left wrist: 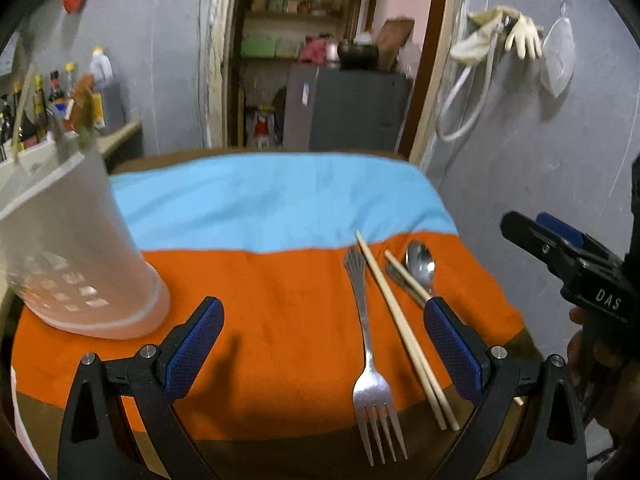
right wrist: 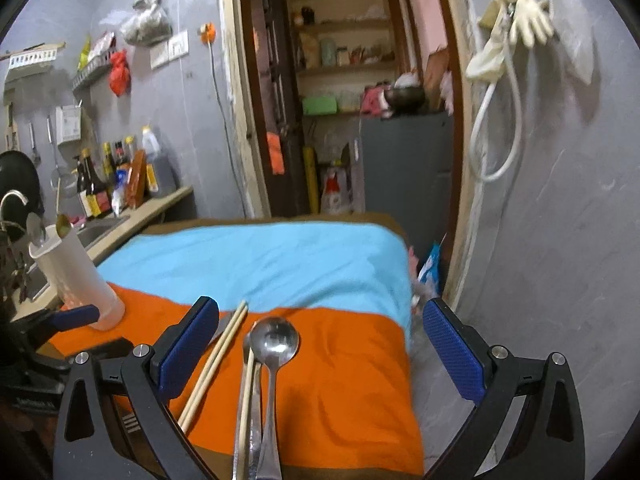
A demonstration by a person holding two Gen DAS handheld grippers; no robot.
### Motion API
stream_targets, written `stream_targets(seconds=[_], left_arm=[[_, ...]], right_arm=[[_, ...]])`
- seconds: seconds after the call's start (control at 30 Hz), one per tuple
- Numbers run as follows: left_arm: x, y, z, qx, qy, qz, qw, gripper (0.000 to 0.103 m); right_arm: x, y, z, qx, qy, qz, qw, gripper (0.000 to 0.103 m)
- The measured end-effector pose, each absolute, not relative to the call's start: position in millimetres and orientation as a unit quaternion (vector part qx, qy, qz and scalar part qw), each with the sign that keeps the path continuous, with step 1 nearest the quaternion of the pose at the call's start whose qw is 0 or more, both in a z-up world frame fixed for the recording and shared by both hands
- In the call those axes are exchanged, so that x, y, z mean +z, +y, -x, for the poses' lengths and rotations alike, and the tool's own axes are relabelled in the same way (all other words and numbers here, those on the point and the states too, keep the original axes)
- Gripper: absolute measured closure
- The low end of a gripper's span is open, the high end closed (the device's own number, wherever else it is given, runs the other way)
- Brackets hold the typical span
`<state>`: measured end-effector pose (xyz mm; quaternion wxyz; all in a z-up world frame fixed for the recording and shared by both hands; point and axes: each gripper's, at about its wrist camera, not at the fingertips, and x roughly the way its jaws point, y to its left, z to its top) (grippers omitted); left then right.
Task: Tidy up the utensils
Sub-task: 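Close the left tool on the silver fork while the right tool grasps the large silver spoon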
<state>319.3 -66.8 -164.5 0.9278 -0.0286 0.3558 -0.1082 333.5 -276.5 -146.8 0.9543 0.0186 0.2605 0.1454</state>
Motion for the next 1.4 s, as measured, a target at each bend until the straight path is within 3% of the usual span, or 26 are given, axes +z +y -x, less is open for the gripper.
stream_targets(seconds=[0.17,0.33,0.47,0.53,0.63,0.93,1.03,1.3,1.4], left_arm=[[-178.7,-71.0,-330.3,-0.121,0.391,0.022,0.912,0.011],[-190.8,-72.5,-341.1,-0.132,0.427,0.021,0.894,0.039],[-193.7,-77.9,-347.5,-0.139,0.436,0.000,0.889,0.054],[-197.9,-83.8,-353.1,-0.149,0.447,-0.019,0.882,0.069],[-199.5,-90.1,-359.1,-0.166,0.449,-0.031,0.877,0.078],[-198.3,-96.7,-381.9,-0.183,0.463,-0.042,0.866,0.083],[-198.1,-95.5,-385.4,-0.176,0.461,-0.042,0.869,0.092],[-195.8,-83.0,-384.5,-0.166,0.457,0.007,0.874,0.097],[-194.6,-86.1,-383.2,-0.165,0.460,-0.005,0.872,0.097]], right_arm=[[-158.7,-268.4,-348.8,0.166,0.295,-0.007,0.941,0.002],[-166.4,-263.3,-356.6,0.180,0.316,-0.001,0.932,0.005],[-171.3,-257.8,-364.0,0.191,0.334,0.004,0.923,0.011],[-174.5,-255.6,-368.5,0.194,0.346,0.007,0.918,0.017],[-179.6,-252.3,-375.7,0.197,0.364,0.010,0.910,0.020],[-192.6,-240.3,-396.5,0.205,0.412,0.016,0.888,0.036],[-197.3,-238.9,-401.5,0.205,0.427,0.016,0.881,0.037],[-199.4,-235.0,-408.0,0.198,0.439,0.027,0.876,0.037],[-200.2,-230.5,-405.9,0.183,0.439,0.048,0.879,0.043]])
